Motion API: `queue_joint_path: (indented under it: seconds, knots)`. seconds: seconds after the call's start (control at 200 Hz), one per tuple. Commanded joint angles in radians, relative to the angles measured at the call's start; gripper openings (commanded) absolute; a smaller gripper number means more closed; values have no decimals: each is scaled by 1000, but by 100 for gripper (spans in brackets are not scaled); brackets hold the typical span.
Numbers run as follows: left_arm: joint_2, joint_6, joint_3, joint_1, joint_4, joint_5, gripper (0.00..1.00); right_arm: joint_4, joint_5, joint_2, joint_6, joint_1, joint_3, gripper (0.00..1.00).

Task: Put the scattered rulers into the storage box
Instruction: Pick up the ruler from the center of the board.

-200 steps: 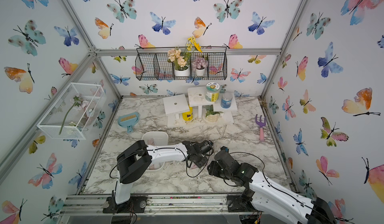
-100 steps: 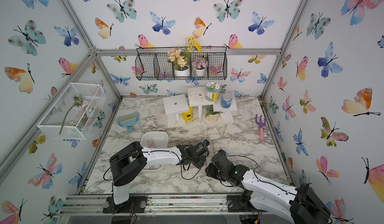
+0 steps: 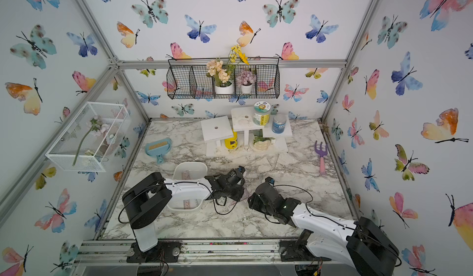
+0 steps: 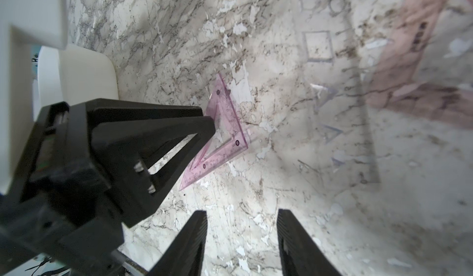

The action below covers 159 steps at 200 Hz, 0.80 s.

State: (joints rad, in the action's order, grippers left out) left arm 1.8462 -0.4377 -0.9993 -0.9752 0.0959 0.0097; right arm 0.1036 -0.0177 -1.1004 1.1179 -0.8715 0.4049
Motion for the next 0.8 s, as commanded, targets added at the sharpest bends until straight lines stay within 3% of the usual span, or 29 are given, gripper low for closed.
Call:
queue_joint_path:
  seconds: [0.0, 0.39, 0.791]
  knots:
    - [99, -16, 88, 20, 272, -10, 16, -42, -31, -43, 0, 9, 35, 51]
    - [110, -4, 80, 23, 264, 28, 16, -248, 71, -145, 17, 96, -12, 43]
    - [120, 5, 79, 30, 259, 52, 15, -349, 146, -235, 37, 100, -41, 40]
